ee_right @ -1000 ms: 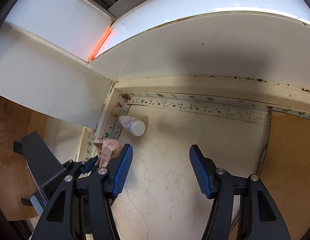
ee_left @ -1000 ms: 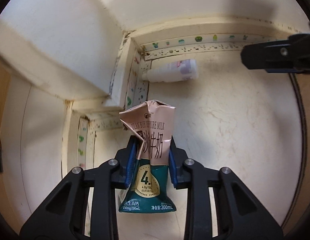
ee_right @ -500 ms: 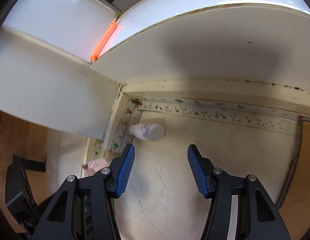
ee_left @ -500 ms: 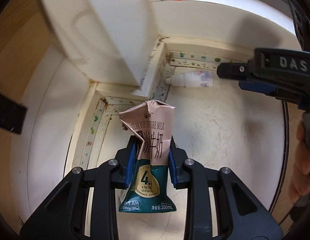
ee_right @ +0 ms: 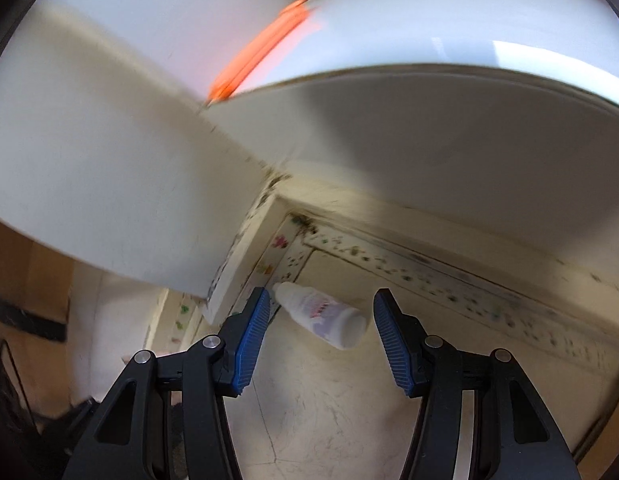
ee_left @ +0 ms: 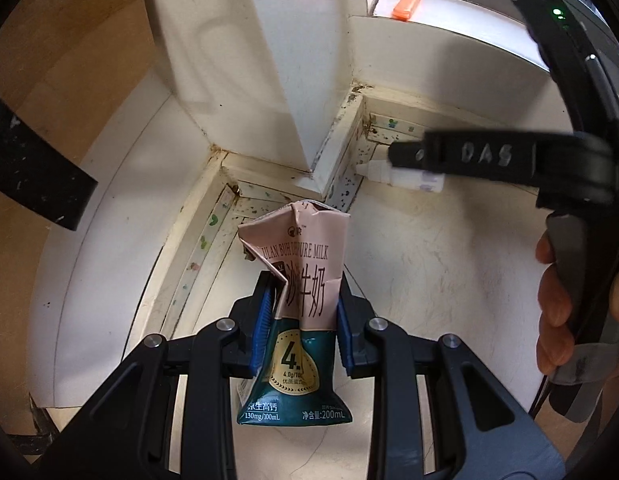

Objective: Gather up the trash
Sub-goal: 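Grasp the small white bottle with the right tool while the left holds the carton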

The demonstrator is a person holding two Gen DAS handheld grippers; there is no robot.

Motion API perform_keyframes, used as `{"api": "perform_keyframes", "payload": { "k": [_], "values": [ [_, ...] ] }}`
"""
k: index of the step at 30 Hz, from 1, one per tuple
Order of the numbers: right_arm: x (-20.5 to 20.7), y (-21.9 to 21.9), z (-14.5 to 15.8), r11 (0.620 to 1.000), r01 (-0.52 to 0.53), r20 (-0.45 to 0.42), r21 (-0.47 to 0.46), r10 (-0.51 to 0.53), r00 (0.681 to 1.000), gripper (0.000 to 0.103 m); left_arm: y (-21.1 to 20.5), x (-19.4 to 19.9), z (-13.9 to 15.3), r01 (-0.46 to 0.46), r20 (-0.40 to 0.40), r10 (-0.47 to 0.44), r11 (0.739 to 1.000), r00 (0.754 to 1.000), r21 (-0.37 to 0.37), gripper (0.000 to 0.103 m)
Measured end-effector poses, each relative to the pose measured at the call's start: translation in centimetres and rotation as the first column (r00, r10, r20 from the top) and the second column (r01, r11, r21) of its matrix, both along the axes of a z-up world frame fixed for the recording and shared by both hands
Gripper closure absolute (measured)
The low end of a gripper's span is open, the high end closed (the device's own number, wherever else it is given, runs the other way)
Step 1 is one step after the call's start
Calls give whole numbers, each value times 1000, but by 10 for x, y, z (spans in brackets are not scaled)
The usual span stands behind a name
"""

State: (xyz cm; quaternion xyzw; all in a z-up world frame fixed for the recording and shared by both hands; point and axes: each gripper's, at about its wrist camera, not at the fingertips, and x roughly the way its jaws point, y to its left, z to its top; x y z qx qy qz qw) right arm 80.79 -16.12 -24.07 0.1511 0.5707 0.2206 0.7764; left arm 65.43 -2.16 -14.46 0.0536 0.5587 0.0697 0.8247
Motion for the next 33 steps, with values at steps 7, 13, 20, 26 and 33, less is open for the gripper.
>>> {"api": "perform_keyframes", "payload": {
  "k": [7, 13, 20, 26, 33],
  "values": [
    [-7, 25, -3, 980, -147, 26, -132, 152, 988, 50, 5, 3, 0, -3, 1, 3, 1000, 1000, -5, 78],
    [-24, 29, -2, 958, -197, 44, -207, 210, 977, 73, 5, 4, -6, 4, -1, -4, 1000, 1000, -4, 78],
    [-64, 11, 7, 975, -137, 13, -174, 141, 990, 78, 0, -17, -1, 28, -12, -28, 999, 1000, -17, 78],
    [-119, -20, 30, 989, -61, -10, -136, 60, 998, 78, -5, -60, 20, 80, -3, -81, 996, 997, -41, 78],
    [-215, -22, 67, 993, 50, -32, -104, -53, 998, 79, -2, -129, 45, 167, 12, -167, 982, 986, -91, 78]
  ]
}}
